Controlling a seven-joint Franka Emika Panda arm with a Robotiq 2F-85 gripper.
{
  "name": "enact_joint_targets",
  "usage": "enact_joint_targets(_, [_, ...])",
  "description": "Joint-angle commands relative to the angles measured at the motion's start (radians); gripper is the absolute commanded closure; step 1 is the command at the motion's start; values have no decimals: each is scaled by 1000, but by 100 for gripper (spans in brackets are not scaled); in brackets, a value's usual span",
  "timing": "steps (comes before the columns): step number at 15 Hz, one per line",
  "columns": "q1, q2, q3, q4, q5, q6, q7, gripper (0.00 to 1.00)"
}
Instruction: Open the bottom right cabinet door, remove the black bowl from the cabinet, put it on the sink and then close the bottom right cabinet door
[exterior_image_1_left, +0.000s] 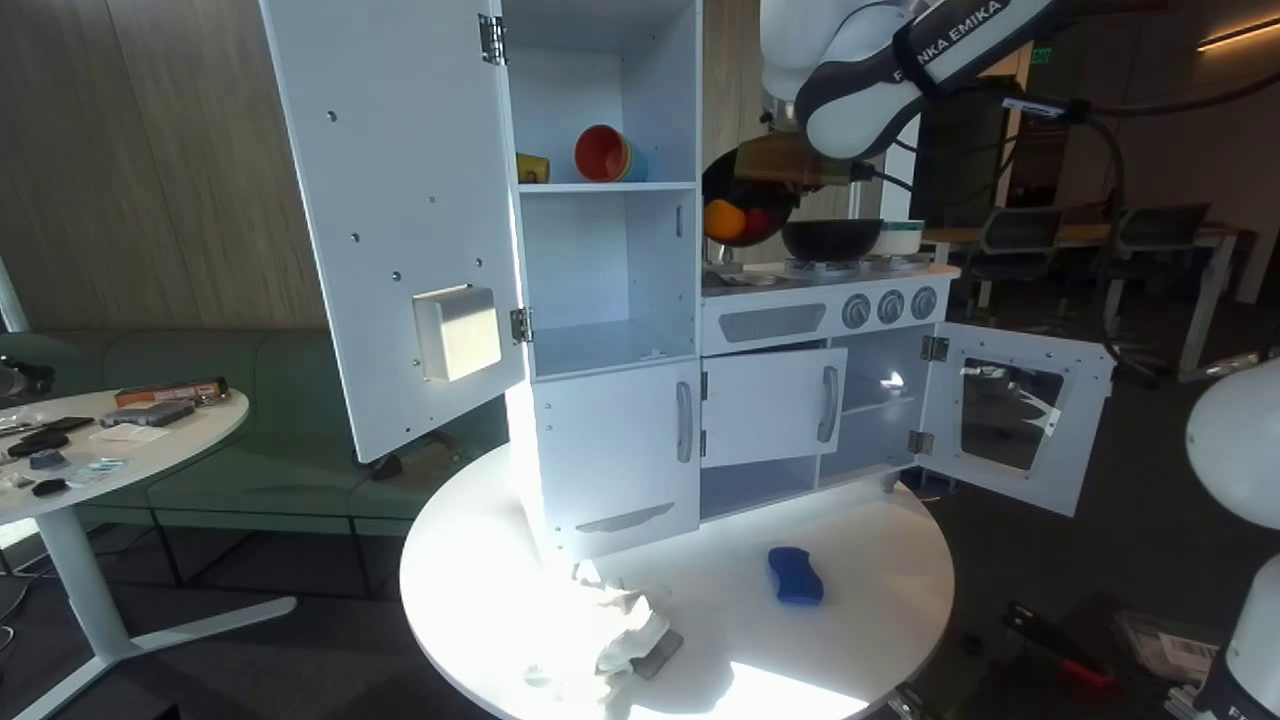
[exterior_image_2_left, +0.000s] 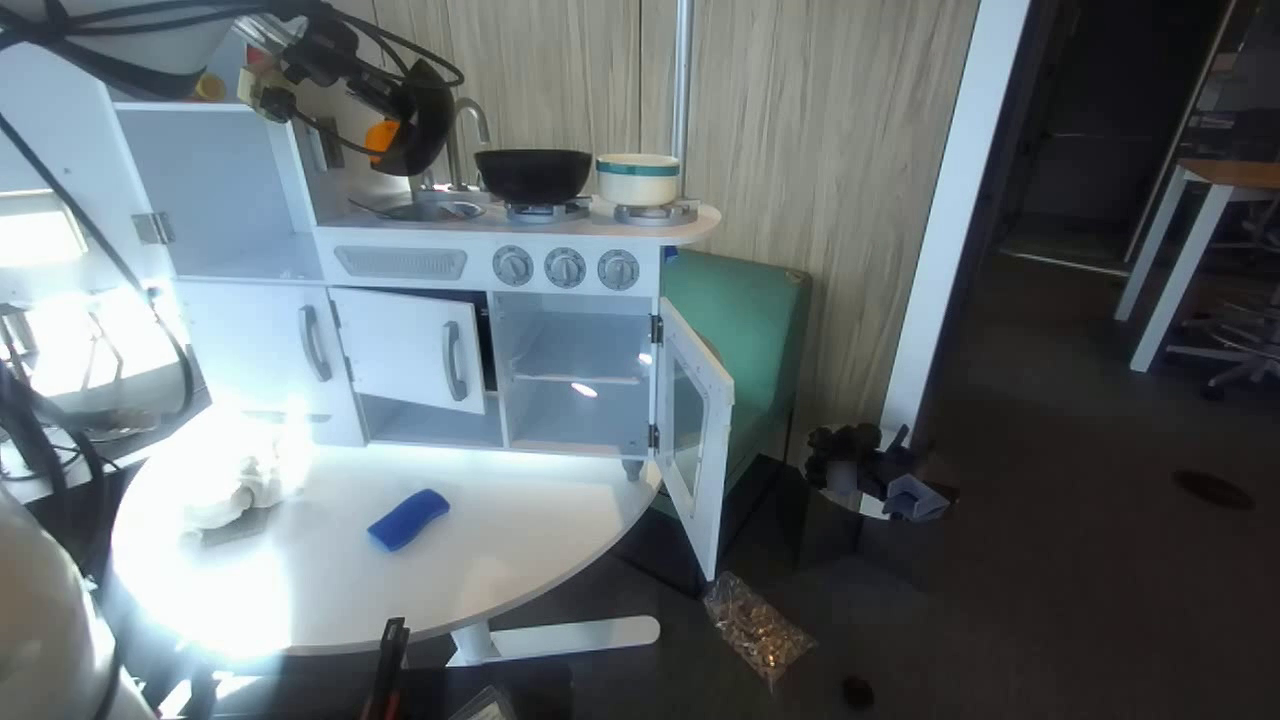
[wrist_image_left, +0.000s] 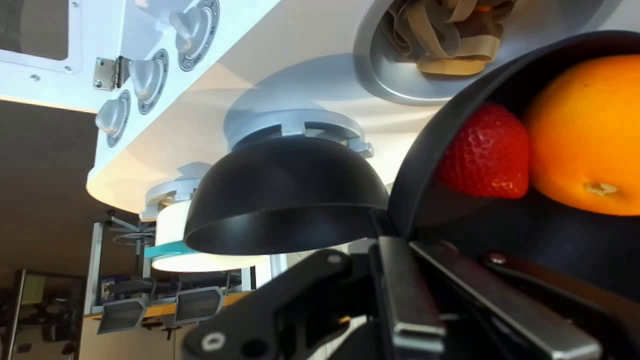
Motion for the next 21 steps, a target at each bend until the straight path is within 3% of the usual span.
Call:
enact_joint_targets(1, [164,99,-139,53,-138,-39,71,99])
enact_joint_targets(3, [244,138,-219,55,-171,-44,73,99])
enact_joint_targets(8, [406,177,-365,28,-107,-19,9,98])
enact_joint_targets(9, [427,170,-381,20,-102,-18,5,70])
enact_joint_targets(10, [446,158,-395,13,-97,-21,7,70])
enact_joint_targets(12, [482,121,-411,-21,-74,-35,-17,56])
enact_joint_targets(19, [539,-79,-411,-176,-69,-4,-8,3])
enact_joint_targets(21, [552,-162,-418,-228,-26,-5,-26,0])
